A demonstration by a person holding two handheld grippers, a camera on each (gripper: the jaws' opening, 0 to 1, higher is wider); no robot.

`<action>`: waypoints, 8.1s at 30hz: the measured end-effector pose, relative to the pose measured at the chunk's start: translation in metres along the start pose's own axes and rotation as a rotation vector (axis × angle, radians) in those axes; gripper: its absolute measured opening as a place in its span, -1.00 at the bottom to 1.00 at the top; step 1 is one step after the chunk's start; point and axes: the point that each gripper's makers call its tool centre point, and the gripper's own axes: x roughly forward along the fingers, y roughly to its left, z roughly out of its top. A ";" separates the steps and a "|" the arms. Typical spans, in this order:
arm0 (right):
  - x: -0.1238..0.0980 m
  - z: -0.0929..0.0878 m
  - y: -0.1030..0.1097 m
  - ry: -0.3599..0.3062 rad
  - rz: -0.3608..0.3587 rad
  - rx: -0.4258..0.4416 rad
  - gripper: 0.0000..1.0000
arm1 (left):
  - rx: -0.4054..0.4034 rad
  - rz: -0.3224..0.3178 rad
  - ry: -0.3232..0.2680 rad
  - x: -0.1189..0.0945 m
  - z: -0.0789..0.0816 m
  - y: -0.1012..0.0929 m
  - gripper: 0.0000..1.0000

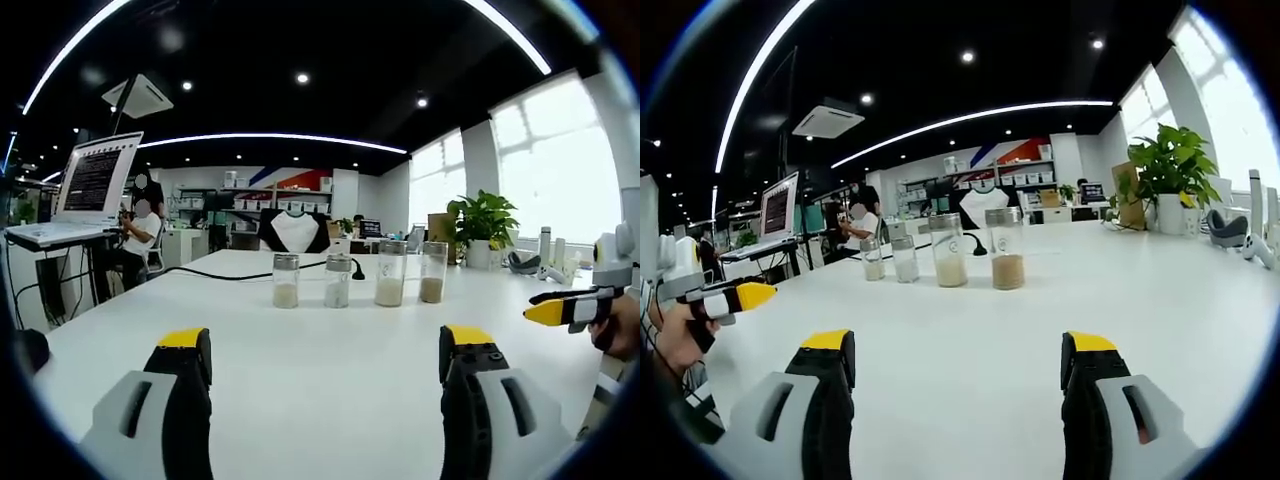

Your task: Rotate the seasoning bottle until the label or dispensing opening points toward the visible target arrow and the bottle remains upright within the marked orientation range

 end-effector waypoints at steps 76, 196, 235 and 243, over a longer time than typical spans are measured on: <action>0.126 0.048 0.029 0.032 0.179 -0.115 0.62 | -0.035 -0.031 0.039 0.003 -0.012 -0.005 0.99; 0.262 0.027 0.003 0.087 0.120 -0.114 -0.17 | -0.074 -0.098 0.066 0.002 -0.013 -0.017 0.93; 0.199 0.015 0.024 0.106 0.260 -0.138 -0.17 | -0.085 -0.104 0.075 0.003 -0.015 -0.021 0.93; 0.187 0.011 0.030 0.116 0.304 -0.146 -0.17 | -0.086 -0.102 0.076 0.003 -0.016 -0.020 0.93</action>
